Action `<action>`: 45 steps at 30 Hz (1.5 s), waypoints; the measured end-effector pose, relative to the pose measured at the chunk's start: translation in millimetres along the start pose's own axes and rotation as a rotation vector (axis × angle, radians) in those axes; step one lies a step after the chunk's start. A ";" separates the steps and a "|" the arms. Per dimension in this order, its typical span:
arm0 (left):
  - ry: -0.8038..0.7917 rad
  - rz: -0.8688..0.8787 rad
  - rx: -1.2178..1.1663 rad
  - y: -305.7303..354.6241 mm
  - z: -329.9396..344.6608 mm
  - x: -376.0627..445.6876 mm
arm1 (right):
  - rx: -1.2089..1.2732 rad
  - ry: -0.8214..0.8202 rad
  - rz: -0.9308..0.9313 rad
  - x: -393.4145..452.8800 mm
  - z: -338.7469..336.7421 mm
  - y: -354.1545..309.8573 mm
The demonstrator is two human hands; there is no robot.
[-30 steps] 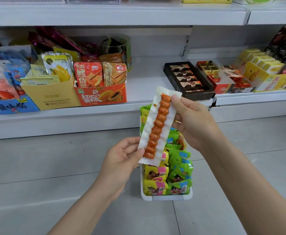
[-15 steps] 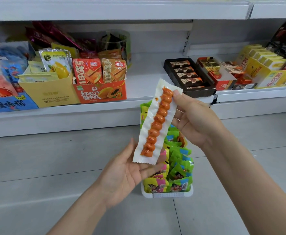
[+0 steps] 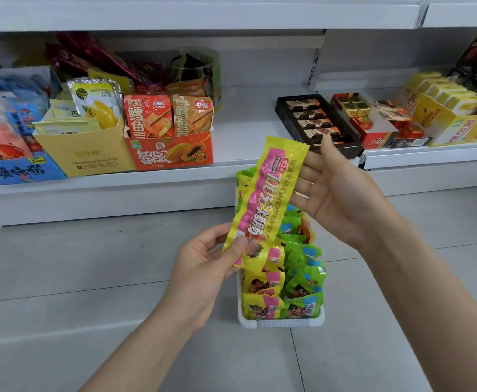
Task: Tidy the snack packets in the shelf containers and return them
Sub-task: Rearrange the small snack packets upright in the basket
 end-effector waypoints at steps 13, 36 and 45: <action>0.004 0.126 0.174 3.8 -13.0 6.8 | -0.474 0.317 -0.455 -26.1 -28.5 -56.8; -0.255 0.292 0.945 -6.5 8.4 5.6 | -0.370 0.508 -0.445 -81.6 -79.1 -50.9; -0.331 0.387 1.065 -7.8 11.2 -6.5 | -0.383 0.433 -0.461 -84.6 -57.8 -38.8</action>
Point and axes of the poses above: each hand's wrist, its own x-axis towards the middle knuckle, its own z-axis out of the palm, y = z × x, the point moved 8 cm from there along x, towards the middle knuckle, and after that the axes turned 5 degrees about -x, right-handed, at the moved point
